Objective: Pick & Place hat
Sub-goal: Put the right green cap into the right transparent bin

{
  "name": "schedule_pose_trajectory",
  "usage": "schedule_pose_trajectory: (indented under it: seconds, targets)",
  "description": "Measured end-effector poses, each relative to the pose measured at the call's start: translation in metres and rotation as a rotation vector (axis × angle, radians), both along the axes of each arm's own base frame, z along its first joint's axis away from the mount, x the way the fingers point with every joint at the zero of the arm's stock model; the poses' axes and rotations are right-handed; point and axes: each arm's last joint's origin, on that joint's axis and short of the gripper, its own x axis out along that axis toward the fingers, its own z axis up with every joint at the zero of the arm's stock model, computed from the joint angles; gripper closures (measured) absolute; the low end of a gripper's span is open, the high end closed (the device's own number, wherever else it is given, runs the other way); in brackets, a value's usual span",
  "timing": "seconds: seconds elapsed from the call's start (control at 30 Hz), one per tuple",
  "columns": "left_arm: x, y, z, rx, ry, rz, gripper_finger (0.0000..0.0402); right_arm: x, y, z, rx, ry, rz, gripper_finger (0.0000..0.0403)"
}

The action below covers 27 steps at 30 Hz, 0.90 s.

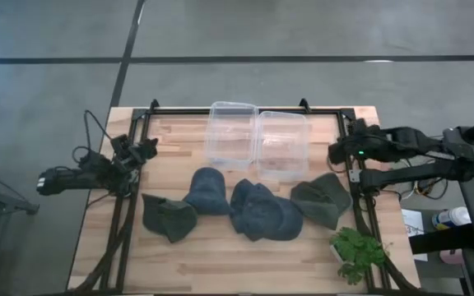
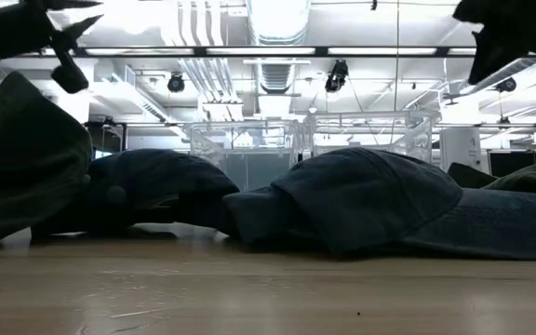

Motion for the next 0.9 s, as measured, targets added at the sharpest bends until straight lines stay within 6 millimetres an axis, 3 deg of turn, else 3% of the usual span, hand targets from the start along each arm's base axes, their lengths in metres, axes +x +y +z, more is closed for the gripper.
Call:
schedule_pose_trajectory:
  seconds: [0.2,0.33,0.47,0.57,0.73,0.9]
  targets:
    - [0.006,0.0,-0.009,-0.069,0.089,-0.036,0.0358,0.042,-0.005,-0.034,0.138,0.553,0.335,0.0347]
    - [0.008,0.0,-0.013,-0.11,0.115,-0.062,0.0358,0.059,-0.009,-0.06,0.236,0.776,0.561,0.0293]
    - [0.01,-0.001,-0.014,-0.128,0.124,-0.101,0.0358,0.071,-0.012,-0.074,0.321,0.812,0.813,0.0249]
    - [0.01,-0.001,-0.014,-0.123,0.126,-0.118,0.0358,0.073,-0.013,-0.079,0.286,0.816,0.956,0.0224]
    - [0.01,-0.002,-0.014,-0.12,0.129,-0.131,0.0358,0.073,-0.011,-0.086,0.259,0.742,1.075,0.0196]
    - [0.011,-0.002,-0.016,-0.118,0.147,-0.136,0.0358,0.074,-0.011,-0.108,0.241,0.706,1.132,0.0191]
